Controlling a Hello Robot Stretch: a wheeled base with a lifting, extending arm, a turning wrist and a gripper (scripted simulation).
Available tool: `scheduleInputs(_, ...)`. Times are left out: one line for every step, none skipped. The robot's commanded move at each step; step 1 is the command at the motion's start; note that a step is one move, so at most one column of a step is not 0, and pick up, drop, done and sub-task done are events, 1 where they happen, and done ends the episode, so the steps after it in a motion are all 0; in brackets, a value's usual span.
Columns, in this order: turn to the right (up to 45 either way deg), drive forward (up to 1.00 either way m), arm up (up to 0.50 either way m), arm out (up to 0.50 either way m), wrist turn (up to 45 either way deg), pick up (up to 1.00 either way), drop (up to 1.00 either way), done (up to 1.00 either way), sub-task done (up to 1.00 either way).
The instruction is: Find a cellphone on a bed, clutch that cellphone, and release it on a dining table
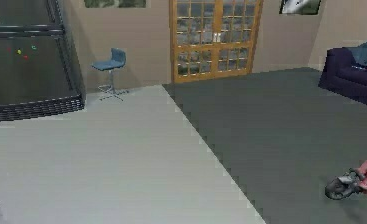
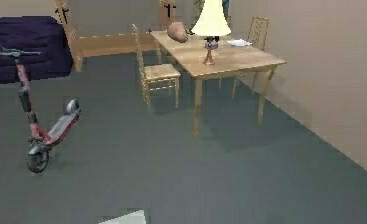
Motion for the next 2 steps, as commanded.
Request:
scheduleInputs(18.0, 0.00, 0.00, 0.00, 0.0, 0.00, 0.00, 0.00, 0.00)
scheduleInputs(3.0, 0.00, 0.00, 0.00, 0.0, 0.00, 0.00, 0.00, 0.00)
